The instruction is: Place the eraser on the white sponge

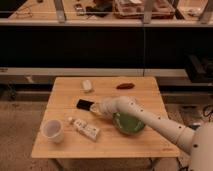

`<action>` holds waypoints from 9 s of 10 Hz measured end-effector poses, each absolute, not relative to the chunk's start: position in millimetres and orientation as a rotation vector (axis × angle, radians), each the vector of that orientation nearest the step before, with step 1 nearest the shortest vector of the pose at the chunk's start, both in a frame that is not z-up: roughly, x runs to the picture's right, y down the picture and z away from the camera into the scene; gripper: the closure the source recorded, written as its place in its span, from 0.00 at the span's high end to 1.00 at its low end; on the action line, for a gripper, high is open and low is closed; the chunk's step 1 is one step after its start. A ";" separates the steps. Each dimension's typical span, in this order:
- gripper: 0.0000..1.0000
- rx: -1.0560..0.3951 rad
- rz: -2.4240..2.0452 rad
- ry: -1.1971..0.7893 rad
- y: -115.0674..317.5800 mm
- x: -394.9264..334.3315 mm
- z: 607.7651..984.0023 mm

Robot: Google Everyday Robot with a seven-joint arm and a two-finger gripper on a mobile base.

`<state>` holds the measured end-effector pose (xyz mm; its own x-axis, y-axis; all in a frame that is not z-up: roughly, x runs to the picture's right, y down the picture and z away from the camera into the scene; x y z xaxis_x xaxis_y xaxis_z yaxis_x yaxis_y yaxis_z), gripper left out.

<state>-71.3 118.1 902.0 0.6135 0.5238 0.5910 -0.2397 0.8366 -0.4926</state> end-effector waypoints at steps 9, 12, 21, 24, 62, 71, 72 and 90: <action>0.22 -0.364 0.324 -0.869 95.4 -74.0 872.7; 0.22 -0.383 0.361 -0.917 91.7 -76.0 864.3; 0.10 -0.530 0.494 -0.835 90.8 -40.4 882.1; 0.40 -0.541 0.491 -0.808 85.8 -52.3 881.7; 0.00 -0.410 0.530 -0.830 2.9 -27.2 882.1; 0.00 -0.372 0.613 -0.764 -68.1 -30.7 960.6; 0.00 -0.374 0.620 -0.758 -71.0 -32.9 968.8; 0.80 -0.427 0.553 -0.744 -71.8 -78.1 1020.7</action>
<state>-78.1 -71.8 1020.7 0.6066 0.6073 0.5130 -0.3164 0.7764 -0.5450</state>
